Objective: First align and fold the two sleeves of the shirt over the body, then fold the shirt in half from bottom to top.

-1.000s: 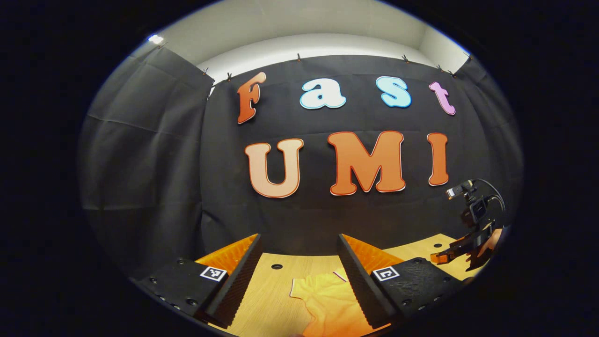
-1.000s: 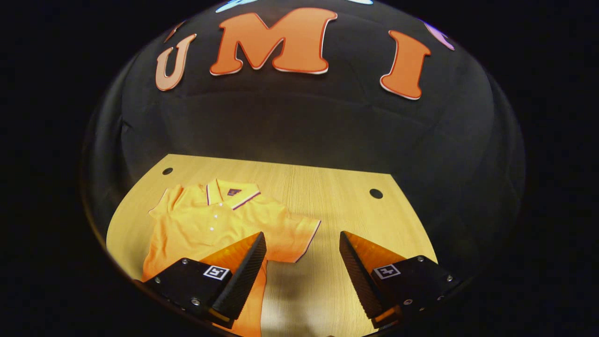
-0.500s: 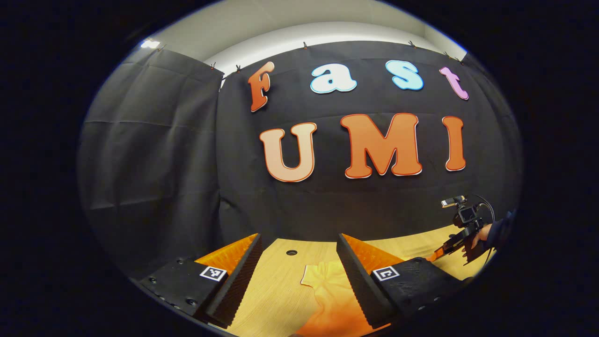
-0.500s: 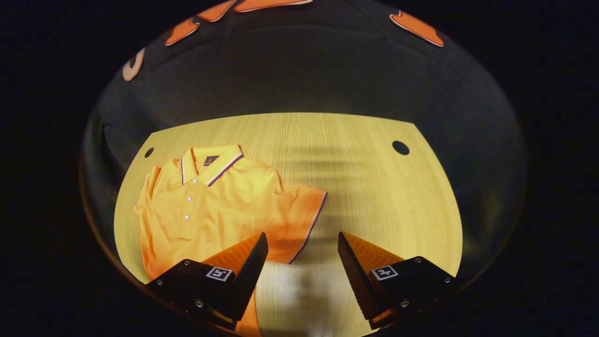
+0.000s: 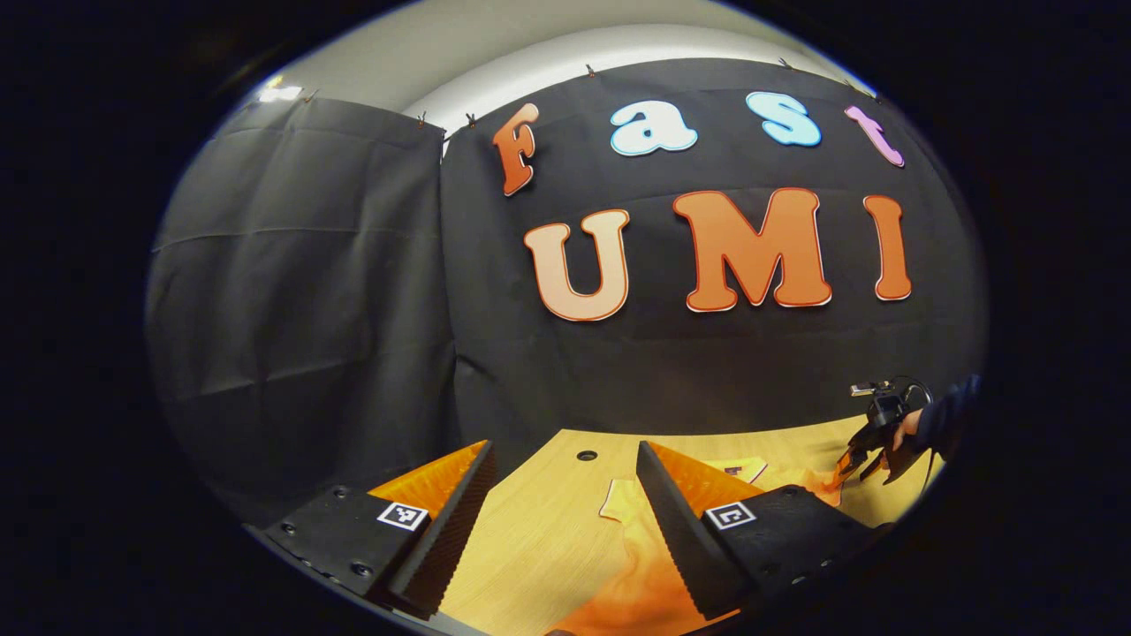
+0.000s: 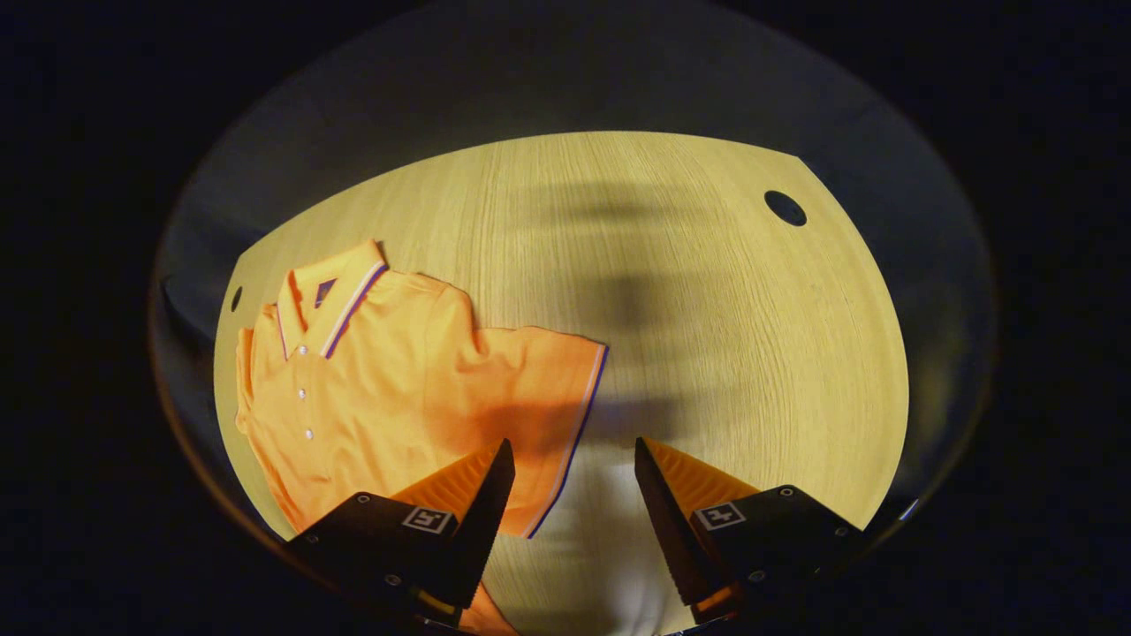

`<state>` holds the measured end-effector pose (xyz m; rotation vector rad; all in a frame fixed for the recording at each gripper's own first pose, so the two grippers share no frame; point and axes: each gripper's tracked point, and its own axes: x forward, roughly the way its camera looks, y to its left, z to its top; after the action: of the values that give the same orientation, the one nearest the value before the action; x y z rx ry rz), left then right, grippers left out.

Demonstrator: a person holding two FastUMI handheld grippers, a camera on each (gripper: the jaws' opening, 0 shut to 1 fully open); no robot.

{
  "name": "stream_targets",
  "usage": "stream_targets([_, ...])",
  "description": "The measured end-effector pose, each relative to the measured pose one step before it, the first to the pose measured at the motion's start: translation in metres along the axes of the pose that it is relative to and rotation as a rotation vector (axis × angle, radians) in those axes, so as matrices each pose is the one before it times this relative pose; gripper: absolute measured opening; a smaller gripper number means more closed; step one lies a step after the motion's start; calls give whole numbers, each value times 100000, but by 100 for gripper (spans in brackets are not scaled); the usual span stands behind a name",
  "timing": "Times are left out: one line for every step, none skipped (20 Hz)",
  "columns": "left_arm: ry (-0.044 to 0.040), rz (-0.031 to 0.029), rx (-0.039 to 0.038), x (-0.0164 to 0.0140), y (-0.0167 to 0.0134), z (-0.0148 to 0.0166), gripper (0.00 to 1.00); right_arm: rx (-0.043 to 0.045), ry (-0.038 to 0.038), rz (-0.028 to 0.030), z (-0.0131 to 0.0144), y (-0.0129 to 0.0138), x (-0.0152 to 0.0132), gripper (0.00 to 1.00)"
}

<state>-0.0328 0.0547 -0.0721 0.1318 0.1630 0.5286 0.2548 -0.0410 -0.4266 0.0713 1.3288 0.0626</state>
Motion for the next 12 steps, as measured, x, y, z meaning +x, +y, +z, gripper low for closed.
stream_targets([277, 843, -173, -161, 64, -160, 98, -385, 1338, -1353, 88, -158, 358, 84])
stream_targets([472, 687, -73, -200, 102, -187, 99, 896, 1132, 1369, 163, 431, 252, 84])
stream_targets([580, 500, -106, -151, 91, 2, 98, 1329, 1570, 65, -161, 148, 207, 84])
stream_targets([596, 285, -137, 4, 16, -239, 99, 103, 1622, 327, -141, 245, 394, 84])
stream_targets([575, 228, -91, -110, -27, -95, 98, 213, 1517, -1121, -365, -97, 351, 84])
stream_targets([397, 128, -9, -87, -31, -179, 98, 1953, -803, -74, 453, 362, -459, 83])
stream_targets([367, 89, 113, -34, -74, -130, 98, 554, 1474, -363, -35, 253, 517, 71])
stream_targets([284, 183, 32, -142, 8, -81, 99, 233, 587, -90, 45, 115, -111, 67])
stream_targets([283, -73, -64, -48, -112, 75, 99, 1015, -333, -28, 215, 24, -155, 61])
stream_targets([325, -41, 49, -79, -22, -340, 99, 883, -760, -124, 203, 128, 167, 57])
stream_targets([140, 98, 79, 19, 69, 49, 99, -497, -897, 647, 63, -23, -17, 33])
stream_targets([-210, 5, -72, 19, 29, 91, 99, -478, 100, 994, 95, -71, 88, 23])
